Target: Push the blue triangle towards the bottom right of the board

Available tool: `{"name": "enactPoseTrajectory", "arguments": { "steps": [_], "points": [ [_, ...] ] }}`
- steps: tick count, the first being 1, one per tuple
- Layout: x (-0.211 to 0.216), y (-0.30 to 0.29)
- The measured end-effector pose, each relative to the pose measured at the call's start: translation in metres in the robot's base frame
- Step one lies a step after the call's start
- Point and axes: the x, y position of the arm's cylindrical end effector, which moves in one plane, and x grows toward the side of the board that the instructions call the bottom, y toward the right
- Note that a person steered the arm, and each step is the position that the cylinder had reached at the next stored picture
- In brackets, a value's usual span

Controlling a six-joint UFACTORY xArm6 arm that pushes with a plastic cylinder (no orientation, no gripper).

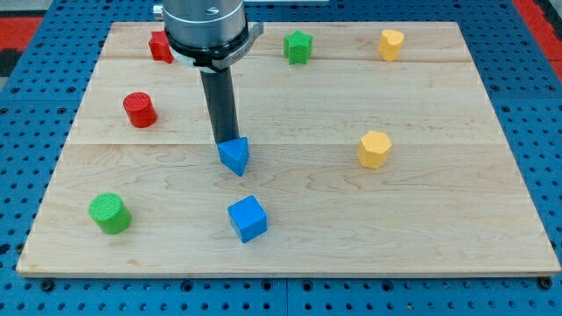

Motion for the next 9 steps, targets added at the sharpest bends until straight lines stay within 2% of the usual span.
{"name": "enactPoseTrajectory", "arguments": {
  "steps": [1,2,4,5,7,8,9],
  "points": [
    [0.000,-0.024],
    [0.015,-0.007],
    [0.036,0.093],
    [0.049,0.099],
    [0.028,0.039],
    [0.051,-0.013],
    [0.067,0.025]
  ]
}}
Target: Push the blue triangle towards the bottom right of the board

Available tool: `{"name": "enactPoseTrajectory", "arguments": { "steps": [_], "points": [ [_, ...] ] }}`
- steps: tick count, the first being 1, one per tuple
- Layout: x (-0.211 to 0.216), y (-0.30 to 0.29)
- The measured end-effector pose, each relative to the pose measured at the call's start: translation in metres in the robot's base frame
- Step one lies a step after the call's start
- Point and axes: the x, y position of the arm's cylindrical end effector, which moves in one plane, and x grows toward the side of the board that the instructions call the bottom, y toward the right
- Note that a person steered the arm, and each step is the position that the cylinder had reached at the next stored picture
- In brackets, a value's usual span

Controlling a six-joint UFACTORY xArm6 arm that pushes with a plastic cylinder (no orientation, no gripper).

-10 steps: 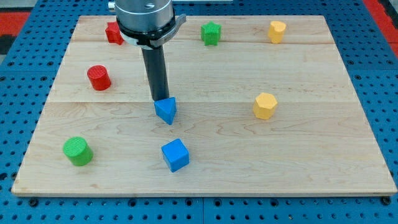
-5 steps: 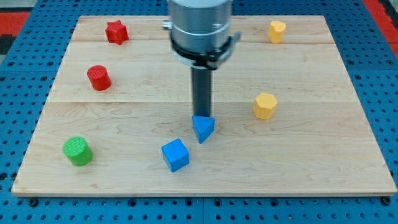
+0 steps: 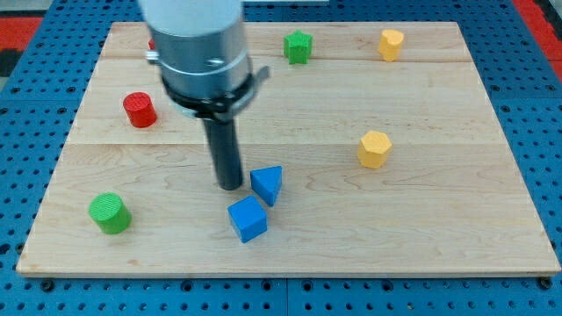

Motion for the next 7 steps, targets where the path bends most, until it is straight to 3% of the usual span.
{"name": "enactPoseTrajectory", "arguments": {
  "steps": [2,5,6,7],
  "points": [
    [0.000,0.098],
    [-0.005,0.162],
    [0.025,0.171],
    [0.025,0.158]
  ]
}}
